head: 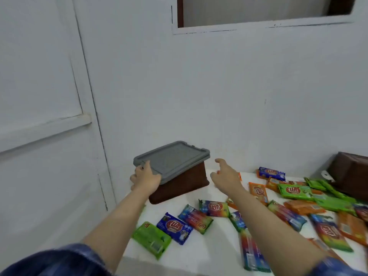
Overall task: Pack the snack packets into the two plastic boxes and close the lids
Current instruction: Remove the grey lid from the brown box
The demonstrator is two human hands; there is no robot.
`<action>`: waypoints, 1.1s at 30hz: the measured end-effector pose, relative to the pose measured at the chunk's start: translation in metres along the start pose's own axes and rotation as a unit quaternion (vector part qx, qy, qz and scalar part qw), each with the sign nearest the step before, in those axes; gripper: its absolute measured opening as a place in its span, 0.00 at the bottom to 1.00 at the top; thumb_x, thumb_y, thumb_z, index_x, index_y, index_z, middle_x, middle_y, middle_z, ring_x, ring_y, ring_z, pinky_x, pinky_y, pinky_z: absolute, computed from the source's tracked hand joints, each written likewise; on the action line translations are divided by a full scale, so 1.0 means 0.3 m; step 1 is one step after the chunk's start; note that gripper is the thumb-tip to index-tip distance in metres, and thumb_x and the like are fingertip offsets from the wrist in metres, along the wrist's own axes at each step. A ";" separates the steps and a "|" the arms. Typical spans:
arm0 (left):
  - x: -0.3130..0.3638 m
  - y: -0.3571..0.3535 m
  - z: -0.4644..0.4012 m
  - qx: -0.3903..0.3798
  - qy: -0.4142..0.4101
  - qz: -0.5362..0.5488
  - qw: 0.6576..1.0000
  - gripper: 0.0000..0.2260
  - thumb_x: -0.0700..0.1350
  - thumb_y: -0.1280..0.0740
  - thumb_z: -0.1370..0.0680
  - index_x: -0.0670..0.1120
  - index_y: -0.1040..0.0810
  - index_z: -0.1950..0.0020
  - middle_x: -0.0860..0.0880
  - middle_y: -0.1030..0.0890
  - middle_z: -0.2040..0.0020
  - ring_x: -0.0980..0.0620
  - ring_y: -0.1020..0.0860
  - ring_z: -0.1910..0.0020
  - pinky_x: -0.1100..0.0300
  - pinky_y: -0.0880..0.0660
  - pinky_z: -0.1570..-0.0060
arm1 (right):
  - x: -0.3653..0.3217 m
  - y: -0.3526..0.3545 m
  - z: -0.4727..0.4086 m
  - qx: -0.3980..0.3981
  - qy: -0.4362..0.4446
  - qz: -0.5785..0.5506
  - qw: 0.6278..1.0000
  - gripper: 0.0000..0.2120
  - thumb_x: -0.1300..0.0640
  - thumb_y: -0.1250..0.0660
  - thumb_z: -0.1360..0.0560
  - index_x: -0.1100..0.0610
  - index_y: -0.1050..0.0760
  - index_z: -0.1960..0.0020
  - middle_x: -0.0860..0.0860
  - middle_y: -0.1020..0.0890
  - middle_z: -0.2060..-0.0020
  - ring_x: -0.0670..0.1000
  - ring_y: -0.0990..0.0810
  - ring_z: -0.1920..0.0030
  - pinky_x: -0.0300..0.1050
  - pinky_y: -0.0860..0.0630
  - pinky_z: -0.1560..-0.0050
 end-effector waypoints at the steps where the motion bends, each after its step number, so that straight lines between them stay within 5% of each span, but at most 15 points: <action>1: -0.019 0.005 -0.007 0.008 0.009 0.005 1.000 0.31 0.51 0.37 0.23 0.51 0.45 0.23 0.41 0.43 0.25 0.39 0.42 0.29 0.47 0.41 0.31 | 0.002 -0.020 -0.002 0.007 -0.001 -0.011 1.000 0.28 0.58 0.38 0.25 0.54 0.38 0.26 0.59 0.22 0.40 0.61 0.25 0.38 0.48 0.29 0.42; 9: -0.134 -0.135 -0.085 -0.030 0.110 0.188 0.976 0.26 0.54 0.39 0.21 0.43 0.37 0.27 0.39 0.34 0.31 0.38 0.28 0.39 0.45 0.25 0.42 | 0.074 -0.152 -0.078 0.000 -0.039 -0.058 0.998 0.24 0.56 0.39 0.21 0.57 0.37 0.27 0.59 0.27 0.33 0.59 0.28 0.34 0.51 0.31 0.36; 15: -0.099 -0.247 -0.101 -0.042 0.172 0.460 0.870 0.20 0.48 0.34 0.21 0.44 0.35 0.33 0.42 0.25 0.41 0.42 0.19 0.58 0.55 0.20 0.69 | 0.091 -0.210 -0.212 -0.031 -0.062 -0.071 0.995 0.21 0.49 0.43 0.19 0.58 0.34 0.29 0.57 0.23 0.37 0.58 0.26 0.36 0.53 0.29 0.36; 19: -0.097 -0.280 -0.094 -0.051 0.153 0.520 0.839 0.12 0.44 0.37 0.20 0.43 0.32 0.39 0.40 0.22 0.50 0.47 0.19 0.65 0.57 0.21 0.69 | 0.099 -0.285 -0.249 -0.136 -0.165 -0.199 0.956 0.24 0.38 0.45 0.20 0.57 0.26 0.41 0.53 0.16 0.52 0.53 0.20 0.54 0.50 0.24 0.54; 23: -0.127 -0.325 -0.078 -0.068 0.119 0.545 0.827 0.07 0.43 0.39 0.20 0.45 0.31 0.42 0.46 0.28 0.61 0.55 0.30 0.75 0.60 0.27 0.72 | 0.088 -0.394 -0.240 -0.225 -0.230 -0.369 0.872 0.26 0.34 0.37 0.25 0.57 0.22 0.46 0.53 0.16 0.60 0.49 0.27 0.70 0.40 0.30 0.69; 30: -0.164 -0.280 -0.070 -0.042 0.058 0.455 0.888 0.07 0.48 0.38 0.20 0.47 0.27 0.45 0.50 0.27 0.62 0.58 0.30 0.75 0.61 0.28 0.72 | 0.097 -0.434 -0.225 -0.193 -0.277 -0.488 0.805 0.22 0.52 0.28 0.26 0.63 0.25 0.38 0.53 0.23 0.64 0.45 0.29 0.77 0.34 0.35 0.81; 33: -0.103 -0.242 -0.068 -0.008 -0.008 0.361 0.933 0.08 0.54 0.37 0.21 0.52 0.25 0.46 0.56 0.23 0.66 0.62 0.26 0.73 0.66 0.28 0.72 | 0.079 -0.407 -0.218 -0.162 -0.291 -0.590 0.736 0.19 0.55 0.29 0.25 0.61 0.26 0.36 0.55 0.19 0.58 0.46 0.24 0.76 0.32 0.30 0.81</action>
Point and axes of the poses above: each hand's wrist, its own z-axis away from the middle knuckle, its own y-axis out of the back of the hand, x = y × z, the point moved 6 cm from there along -z, towards the middle knuckle
